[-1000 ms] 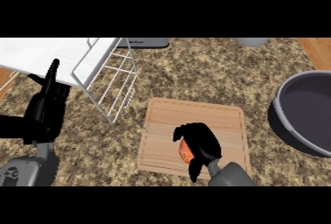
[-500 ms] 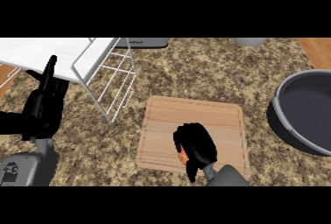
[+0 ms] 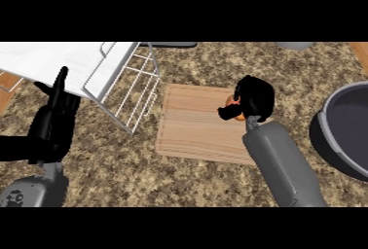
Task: Pick the squash from the cutting board and place it in the pot
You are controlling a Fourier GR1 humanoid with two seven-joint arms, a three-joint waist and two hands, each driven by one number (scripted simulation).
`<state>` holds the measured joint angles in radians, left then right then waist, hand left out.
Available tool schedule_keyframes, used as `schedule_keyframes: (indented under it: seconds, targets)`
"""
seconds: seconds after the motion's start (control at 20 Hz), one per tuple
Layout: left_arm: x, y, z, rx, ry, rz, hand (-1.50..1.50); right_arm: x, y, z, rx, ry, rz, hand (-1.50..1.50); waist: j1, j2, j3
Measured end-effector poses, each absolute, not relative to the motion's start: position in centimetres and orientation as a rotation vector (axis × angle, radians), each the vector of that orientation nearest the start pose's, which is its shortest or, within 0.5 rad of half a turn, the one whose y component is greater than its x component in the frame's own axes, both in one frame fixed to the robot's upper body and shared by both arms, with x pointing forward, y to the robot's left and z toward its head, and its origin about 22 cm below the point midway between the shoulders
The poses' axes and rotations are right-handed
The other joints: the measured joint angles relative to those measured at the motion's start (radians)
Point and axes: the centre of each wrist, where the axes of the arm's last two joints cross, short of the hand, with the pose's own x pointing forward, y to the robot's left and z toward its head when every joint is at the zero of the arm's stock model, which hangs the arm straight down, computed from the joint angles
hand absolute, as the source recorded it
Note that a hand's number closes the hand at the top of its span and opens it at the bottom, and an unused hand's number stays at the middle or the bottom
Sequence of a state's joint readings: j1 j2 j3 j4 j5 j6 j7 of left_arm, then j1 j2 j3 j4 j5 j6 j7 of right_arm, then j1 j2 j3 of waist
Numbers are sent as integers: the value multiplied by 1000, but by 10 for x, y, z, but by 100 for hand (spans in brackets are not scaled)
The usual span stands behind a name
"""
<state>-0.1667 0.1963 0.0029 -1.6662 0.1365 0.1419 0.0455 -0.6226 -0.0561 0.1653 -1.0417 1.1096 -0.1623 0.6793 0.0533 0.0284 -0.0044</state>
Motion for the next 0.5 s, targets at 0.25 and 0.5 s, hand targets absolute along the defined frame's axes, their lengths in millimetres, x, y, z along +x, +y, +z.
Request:
schedule_keyframes:
  seconds: [0.25,0.5]
  targets:
    - [280,246,78,62,-1777,1,0,411,-154,97,-1385,-956,461,150,24,8,-1]
    - [281,244,78,62,-1770,-10,0,437,-168,138,-1631,-866,314,150,29,6,0]
